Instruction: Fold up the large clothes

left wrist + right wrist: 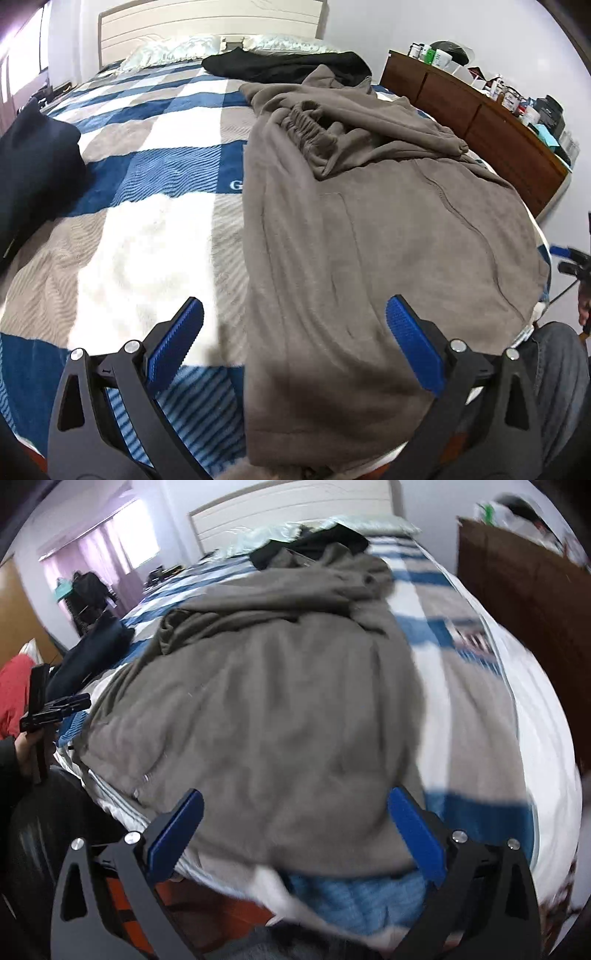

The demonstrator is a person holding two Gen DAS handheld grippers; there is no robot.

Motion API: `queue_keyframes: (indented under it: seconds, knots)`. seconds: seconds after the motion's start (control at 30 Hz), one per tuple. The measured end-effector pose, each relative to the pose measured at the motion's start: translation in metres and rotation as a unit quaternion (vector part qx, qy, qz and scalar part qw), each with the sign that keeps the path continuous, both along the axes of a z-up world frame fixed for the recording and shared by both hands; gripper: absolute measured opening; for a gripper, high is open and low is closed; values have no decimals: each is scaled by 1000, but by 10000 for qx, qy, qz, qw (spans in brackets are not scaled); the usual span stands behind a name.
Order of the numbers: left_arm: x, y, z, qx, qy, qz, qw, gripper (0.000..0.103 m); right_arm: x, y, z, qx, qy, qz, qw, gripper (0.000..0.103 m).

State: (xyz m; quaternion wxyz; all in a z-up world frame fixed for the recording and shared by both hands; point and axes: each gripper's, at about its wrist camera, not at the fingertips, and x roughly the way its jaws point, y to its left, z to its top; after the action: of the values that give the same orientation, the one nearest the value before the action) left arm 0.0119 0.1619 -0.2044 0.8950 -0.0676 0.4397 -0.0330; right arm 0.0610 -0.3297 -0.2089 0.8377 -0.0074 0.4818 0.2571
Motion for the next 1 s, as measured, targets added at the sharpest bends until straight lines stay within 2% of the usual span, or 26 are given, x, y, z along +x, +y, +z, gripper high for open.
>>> queue_keyframes:
  seconds: [0.07, 0.17, 0.3, 0.37, 0.43, 0.53, 0.63, 0.7, 0.73, 0.77, 0.8, 0.83, 0.87, 0.9, 0.97, 1.0]
  knots:
    - [6, 5, -6, -87, 141, -35, 9999, 97, 6, -14, -9, 218, 244, -176, 9993, 98]
    - [13, 8, -15, -522, 294, -82, 9982, 97, 11, -27, -17, 522, 478, -292, 9971, 98]
    - [19, -2, -23, -859, 510, -310, 9945, 97, 20, -35, -29, 665, 717, -427, 9943, 98]
    - [20, -12, -27, -829, 626, -422, 9937, 97, 22, -39, -31, 564, 714, -520, 9945, 98]
    - [21, -18, -32, -817, 742, -511, 9926, 97, 26, -42, -36, 744, 901, -528, 9917, 98]
    - [20, -19, -37, -852, 834, -559, 9913, 97, 35, -38, -48, 450, 1073, -515, 9919, 98]
    - [23, -20, -37, -1099, 895, -523, 9885, 97, 43, -32, -60, 608, 1422, -624, 9860, 98]
    - [24, -30, -34, -1238, 968, -741, 9848, 96, 45, -21, -60, 411, 1409, -570, 9875, 97]
    - [26, -38, -32, -1191, 1009, -888, 9837, 95, 45, -15, -60, 214, 1402, -630, 9879, 91]
    - [26, -43, -31, -1098, 1040, -936, 9841, 90, 46, -15, -59, 106, 1400, -709, 9876, 81]
    - [28, -47, -29, -942, 1085, -930, 9852, 68, 46, -18, -55, 43, 1423, -844, 9862, 75]
    - [29, -48, -26, -797, 1114, -828, 9871, 55, 45, -20, -52, 93, 1437, -901, 9855, 57]
    - [30, -46, -23, -738, 1112, -703, 9886, 30, 42, -23, -47, 207, 1431, -941, 9850, 45]
    - [31, -41, -20, -778, 1104, -591, 9891, 17, 38, -23, -42, 246, 1389, -904, 9859, 40]
    - [32, -34, -21, -948, 1174, -549, 9870, 16, 32, -17, -37, 157, 1314, -770, 9882, 30]
    - [31, -32, -23, -968, 1228, -553, 9861, 14, 31, -15, -34, 121, 1277, -757, 9888, 29]
